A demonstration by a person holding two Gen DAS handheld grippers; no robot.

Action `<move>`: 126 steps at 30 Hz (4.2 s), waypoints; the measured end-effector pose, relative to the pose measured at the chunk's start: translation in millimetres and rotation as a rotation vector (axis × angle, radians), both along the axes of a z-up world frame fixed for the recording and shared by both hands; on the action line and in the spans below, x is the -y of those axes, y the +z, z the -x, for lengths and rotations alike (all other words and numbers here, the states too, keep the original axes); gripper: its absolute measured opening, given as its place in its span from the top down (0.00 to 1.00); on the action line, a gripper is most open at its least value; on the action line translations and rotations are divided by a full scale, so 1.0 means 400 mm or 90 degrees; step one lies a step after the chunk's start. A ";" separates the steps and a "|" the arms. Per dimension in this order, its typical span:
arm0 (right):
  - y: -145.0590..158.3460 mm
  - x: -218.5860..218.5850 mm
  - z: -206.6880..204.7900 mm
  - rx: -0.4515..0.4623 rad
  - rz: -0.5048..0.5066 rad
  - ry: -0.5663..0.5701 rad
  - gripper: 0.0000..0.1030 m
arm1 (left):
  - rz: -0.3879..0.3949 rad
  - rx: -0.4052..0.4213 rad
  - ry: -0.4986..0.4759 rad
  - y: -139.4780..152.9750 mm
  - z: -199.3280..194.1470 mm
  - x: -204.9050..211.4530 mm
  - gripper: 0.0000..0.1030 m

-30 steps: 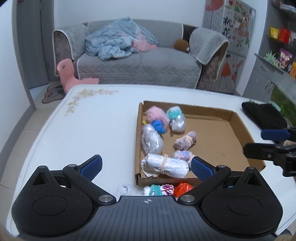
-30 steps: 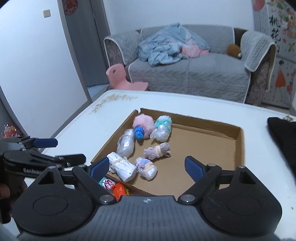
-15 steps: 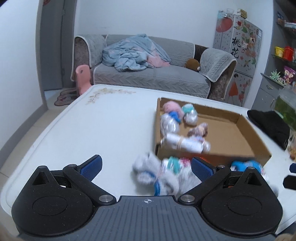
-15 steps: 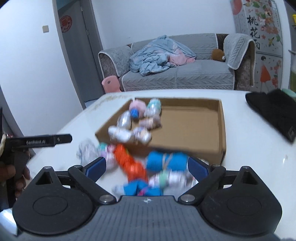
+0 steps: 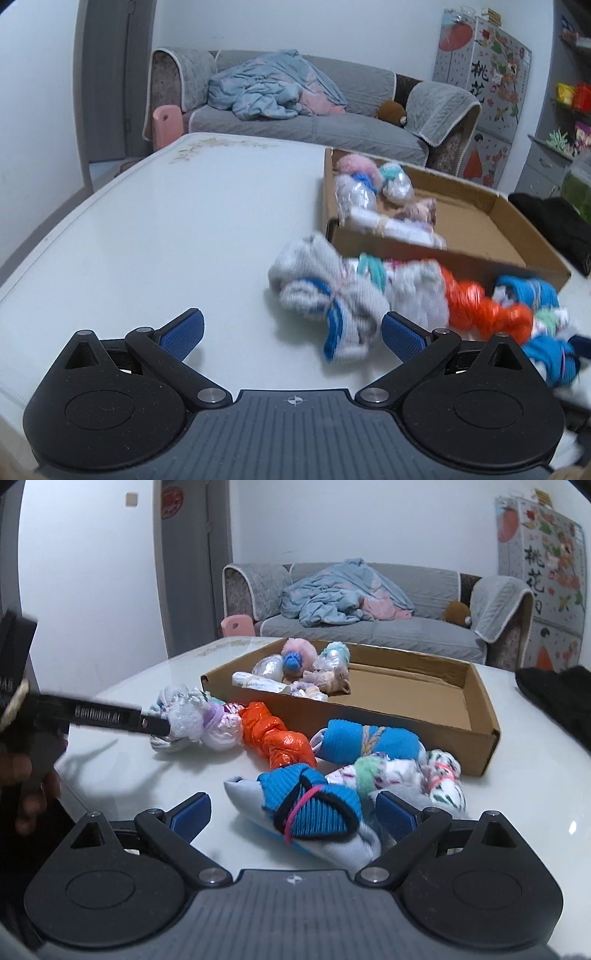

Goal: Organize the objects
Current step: 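Grasp grey-blue rolled sock with left gripper while right grasps blue knit sock bundle, then carry both sock bundles over the tray and lower them inside, then open both grippers to release the socks and withdraw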

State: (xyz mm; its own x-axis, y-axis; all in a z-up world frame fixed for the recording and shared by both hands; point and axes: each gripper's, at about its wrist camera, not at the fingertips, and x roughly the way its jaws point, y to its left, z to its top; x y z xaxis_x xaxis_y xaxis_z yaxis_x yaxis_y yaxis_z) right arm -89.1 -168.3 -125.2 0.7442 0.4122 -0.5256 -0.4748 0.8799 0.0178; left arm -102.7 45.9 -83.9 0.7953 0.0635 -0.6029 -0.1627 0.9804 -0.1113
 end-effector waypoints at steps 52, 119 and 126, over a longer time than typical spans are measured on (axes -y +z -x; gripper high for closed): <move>-0.004 0.028 0.075 0.052 -0.023 0.041 0.40 | -0.063 -0.011 -0.067 -0.008 -0.050 -0.064 0.58; 0.089 0.096 -0.688 -0.220 0.018 -0.024 0.19 | -0.090 -0.164 -0.281 0.046 -0.694 0.335 0.22; 0.113 0.098 -0.680 -0.231 0.021 -0.040 0.12 | -0.084 -0.165 -0.269 0.080 -0.683 0.326 0.18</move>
